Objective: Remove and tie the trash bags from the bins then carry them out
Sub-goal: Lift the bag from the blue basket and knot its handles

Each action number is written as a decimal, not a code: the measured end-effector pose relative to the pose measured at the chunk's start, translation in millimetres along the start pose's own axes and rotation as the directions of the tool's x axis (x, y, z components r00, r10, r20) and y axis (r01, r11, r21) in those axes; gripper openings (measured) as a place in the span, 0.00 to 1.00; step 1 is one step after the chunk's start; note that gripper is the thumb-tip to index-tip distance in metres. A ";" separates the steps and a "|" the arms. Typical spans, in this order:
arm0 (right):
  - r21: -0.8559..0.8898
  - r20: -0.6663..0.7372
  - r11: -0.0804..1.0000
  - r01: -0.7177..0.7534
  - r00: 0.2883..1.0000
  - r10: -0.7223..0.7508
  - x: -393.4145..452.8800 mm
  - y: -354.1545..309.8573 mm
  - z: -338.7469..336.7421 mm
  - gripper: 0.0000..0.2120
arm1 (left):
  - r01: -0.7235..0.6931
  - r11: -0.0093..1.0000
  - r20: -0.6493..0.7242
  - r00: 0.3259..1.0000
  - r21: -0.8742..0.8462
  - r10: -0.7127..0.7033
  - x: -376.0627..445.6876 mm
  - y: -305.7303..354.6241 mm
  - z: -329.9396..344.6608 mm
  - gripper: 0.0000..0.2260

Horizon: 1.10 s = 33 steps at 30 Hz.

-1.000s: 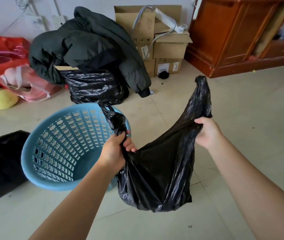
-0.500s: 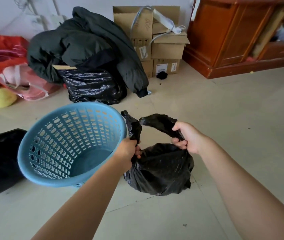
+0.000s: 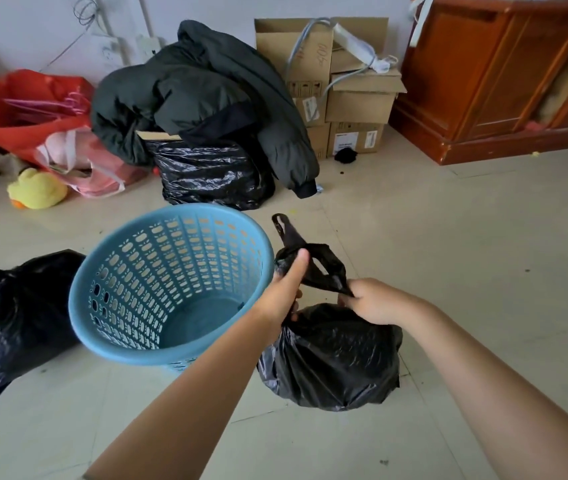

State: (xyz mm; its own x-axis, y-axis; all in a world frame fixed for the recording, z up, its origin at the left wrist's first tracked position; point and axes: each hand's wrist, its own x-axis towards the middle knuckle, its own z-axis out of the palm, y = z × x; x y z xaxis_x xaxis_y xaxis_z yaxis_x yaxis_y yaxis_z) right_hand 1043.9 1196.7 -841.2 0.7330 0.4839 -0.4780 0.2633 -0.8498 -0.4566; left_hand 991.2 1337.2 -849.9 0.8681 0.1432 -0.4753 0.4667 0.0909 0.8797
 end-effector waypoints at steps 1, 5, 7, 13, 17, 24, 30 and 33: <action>-0.051 0.038 0.999 -0.004 0.999 0.006 -0.8 -0.9 1.2 0.15 | 0.015 0.999 -0.038 0.999 -0.038 -0.016 2.6 0.3 -1.2 0.21; -0.153 0.154 0.988 0.036 0.988 -0.012 -4.2 -6.3 5.1 0.17 | 0.065 0.987 -0.123 0.989 -0.146 -0.083 7.9 -0.1 -3.3 0.21; -0.077 0.145 0.994 0.073 0.987 -0.062 -6.3 -7.4 3.5 0.17 | 0.058 0.950 -0.125 0.987 -0.307 -0.100 7.6 0.4 -5.3 0.20; 0.257 0.056 0.960 0.108 0.990 -0.126 -10.5 3.7 -2.9 0.14 | -0.006 0.793 -0.111 0.991 -0.609 -0.078 11.4 1.5 -10.3 0.21; 0.313 -0.239 0.912 0.264 0.952 -0.193 -9.6 4.2 2.3 0.21 | 0.013 0.700 -0.129 0.980 -0.714 -0.150 16.1 3.4 -11.1 0.22; 0.262 -0.467 0.912 0.317 0.868 -0.167 -8.8 2.9 10.6 0.13 | 0.064 0.940 -0.089 0.991 -0.336 -0.099 9.2 10.3 -7.8 0.24; 0.394 -0.450 0.862 0.319 0.885 -0.122 -4.7 -8.1 11.4 0.09 | 0.124 0.992 0.100 0.987 -0.014 -0.122 -0.7 7.0 -8.5 0.20; 0.388 -0.401 0.865 0.317 0.904 -0.152 -1.0 -9.0 14.4 0.09 | 0.137 0.984 0.084 0.988 -0.117 -0.128 -2.6 9.3 -8.3 0.20</action>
State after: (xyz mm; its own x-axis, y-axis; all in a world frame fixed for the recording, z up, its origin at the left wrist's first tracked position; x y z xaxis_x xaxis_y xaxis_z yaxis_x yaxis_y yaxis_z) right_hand 1031.8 1206.9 -847.5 0.8738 0.4823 -0.0621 0.2171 -0.5011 -0.8377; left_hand 991.9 1345.9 -840.6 0.8124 0.0475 -0.5811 0.5582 0.2243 0.7988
